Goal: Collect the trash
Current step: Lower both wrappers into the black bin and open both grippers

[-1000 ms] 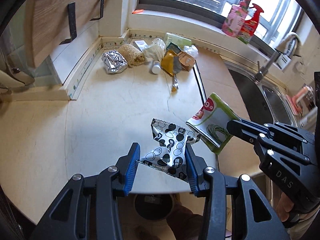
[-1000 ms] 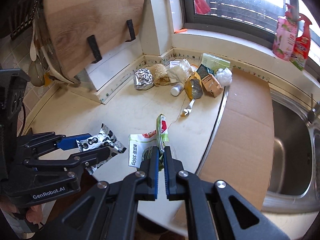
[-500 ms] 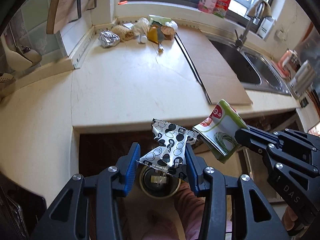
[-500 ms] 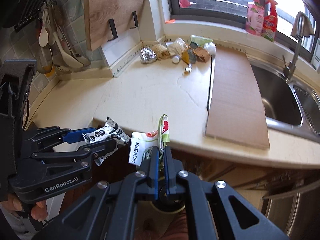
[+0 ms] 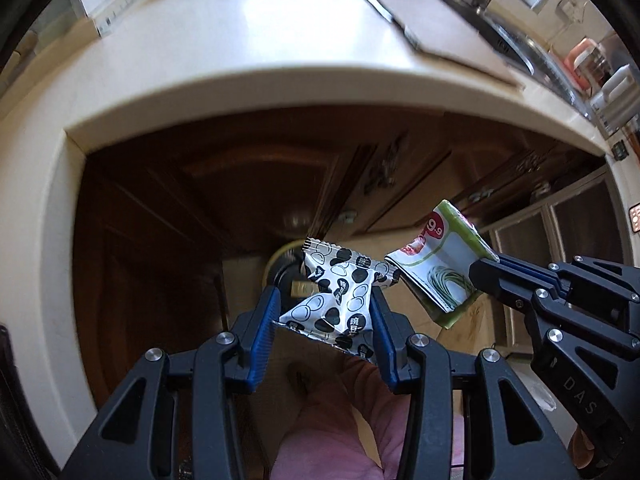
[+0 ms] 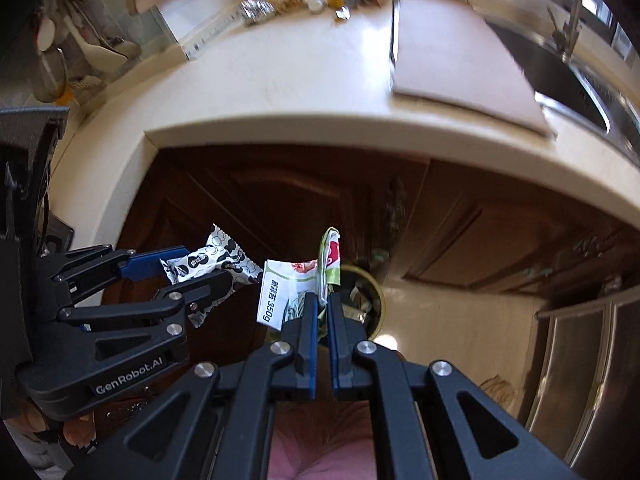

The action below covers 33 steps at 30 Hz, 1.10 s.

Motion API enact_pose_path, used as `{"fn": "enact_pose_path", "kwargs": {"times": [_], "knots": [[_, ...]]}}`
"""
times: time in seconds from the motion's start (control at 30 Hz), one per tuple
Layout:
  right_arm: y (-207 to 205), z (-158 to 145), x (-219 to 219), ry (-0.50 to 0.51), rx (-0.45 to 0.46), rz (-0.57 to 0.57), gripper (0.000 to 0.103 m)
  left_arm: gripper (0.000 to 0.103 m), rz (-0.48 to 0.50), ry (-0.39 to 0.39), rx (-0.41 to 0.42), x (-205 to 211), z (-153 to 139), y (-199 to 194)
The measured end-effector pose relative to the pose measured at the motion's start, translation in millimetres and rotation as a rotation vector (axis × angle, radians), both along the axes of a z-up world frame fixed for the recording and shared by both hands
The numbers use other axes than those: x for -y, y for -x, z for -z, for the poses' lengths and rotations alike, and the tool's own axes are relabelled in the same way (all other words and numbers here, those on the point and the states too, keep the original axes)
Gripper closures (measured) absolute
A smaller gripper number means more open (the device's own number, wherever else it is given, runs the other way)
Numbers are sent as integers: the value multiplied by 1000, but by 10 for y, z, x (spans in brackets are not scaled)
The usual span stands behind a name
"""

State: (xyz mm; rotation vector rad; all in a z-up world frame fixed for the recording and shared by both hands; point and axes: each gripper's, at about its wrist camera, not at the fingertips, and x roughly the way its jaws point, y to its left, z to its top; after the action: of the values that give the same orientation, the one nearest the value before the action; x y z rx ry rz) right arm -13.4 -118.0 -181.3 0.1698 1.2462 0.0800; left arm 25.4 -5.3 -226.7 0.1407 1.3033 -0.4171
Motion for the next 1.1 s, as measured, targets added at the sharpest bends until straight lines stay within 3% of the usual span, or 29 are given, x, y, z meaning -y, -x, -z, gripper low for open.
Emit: {"fn": "enact_pose_path", "kwargs": {"times": [0.2,0.67,0.93,1.0,1.07,1.1], "knots": [[-89,758,93,-43,-93,16,98,61,-20,-34,-66,101,736,-96],[-496,2641,277,-133,-180,35,98,61,-145,-27,-166,178,2560,-574],[-680,3369,257,-146,-238,23,96,60,-140,-36,-200,172,3157,-755],[-702,3474,276,-149,-255,19,94,54,-139,-32,-211,160,3212,-802],[-711,3567,266,-163,-283,6,90,33,-149,-38,-216,153,3230,-831],[-712,3579,269,-161,-286,3,86,31,-156,-43,-212,132,3242,-854]]}}
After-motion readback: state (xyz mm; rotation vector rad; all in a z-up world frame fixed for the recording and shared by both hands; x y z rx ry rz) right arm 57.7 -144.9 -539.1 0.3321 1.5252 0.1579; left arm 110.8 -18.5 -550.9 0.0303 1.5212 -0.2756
